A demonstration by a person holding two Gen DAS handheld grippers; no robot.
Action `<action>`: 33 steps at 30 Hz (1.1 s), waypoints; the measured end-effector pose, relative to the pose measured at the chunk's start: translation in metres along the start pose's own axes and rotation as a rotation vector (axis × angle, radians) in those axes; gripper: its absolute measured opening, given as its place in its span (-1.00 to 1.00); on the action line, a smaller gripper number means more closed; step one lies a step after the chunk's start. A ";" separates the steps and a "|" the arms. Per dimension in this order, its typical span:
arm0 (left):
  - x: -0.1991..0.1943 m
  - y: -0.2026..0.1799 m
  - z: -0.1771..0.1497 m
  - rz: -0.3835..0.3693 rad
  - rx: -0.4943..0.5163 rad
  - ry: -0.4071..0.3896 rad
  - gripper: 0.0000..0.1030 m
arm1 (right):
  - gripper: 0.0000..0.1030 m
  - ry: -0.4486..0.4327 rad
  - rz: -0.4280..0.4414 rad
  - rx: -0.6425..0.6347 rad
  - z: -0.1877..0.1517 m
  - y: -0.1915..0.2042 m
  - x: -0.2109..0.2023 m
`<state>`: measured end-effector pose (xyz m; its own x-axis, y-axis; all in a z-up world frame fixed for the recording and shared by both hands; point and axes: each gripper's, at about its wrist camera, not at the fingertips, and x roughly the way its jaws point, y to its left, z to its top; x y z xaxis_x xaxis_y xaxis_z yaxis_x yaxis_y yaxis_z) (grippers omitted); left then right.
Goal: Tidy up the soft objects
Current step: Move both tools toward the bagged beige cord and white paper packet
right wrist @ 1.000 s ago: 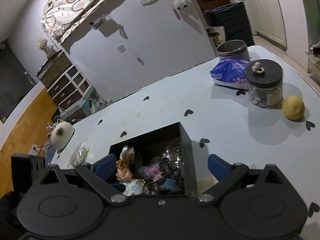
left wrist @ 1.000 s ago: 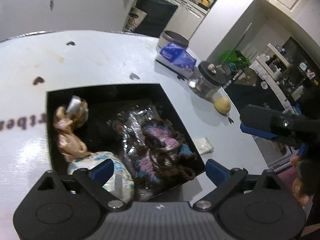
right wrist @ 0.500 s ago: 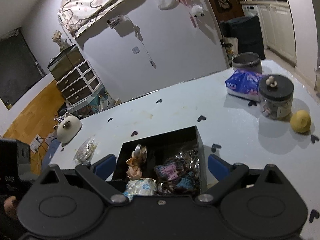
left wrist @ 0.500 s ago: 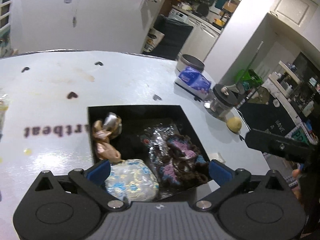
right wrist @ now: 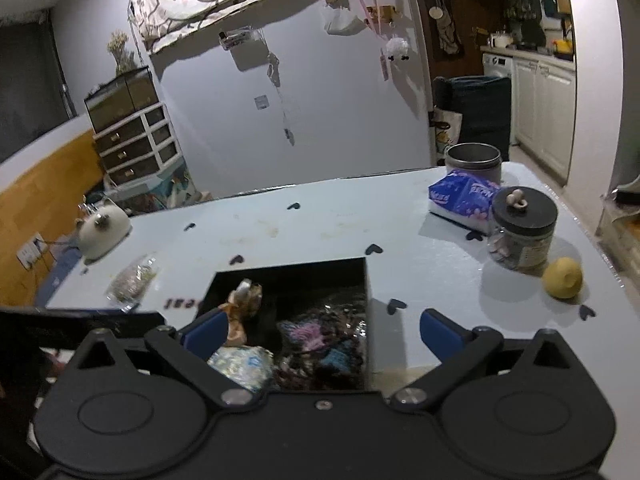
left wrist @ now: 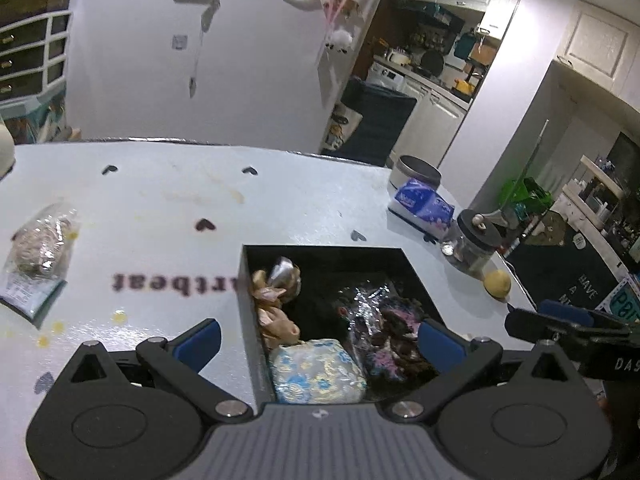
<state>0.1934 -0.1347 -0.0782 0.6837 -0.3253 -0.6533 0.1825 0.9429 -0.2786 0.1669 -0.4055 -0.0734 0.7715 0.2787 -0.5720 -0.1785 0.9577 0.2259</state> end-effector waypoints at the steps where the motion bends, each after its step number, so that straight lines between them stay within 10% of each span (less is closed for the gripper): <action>1: -0.001 0.001 -0.001 0.007 0.000 -0.005 1.00 | 1.00 0.000 -0.011 -0.008 -0.002 0.001 0.000; 33: -0.038 0.082 -0.012 0.026 0.003 -0.007 1.00 | 1.00 0.016 -0.147 -0.030 -0.024 0.068 0.008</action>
<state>0.1740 -0.0457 -0.0848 0.6935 -0.3000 -0.6551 0.1663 0.9513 -0.2596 0.1462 -0.3365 -0.0816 0.7807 0.1364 -0.6098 -0.0828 0.9899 0.1153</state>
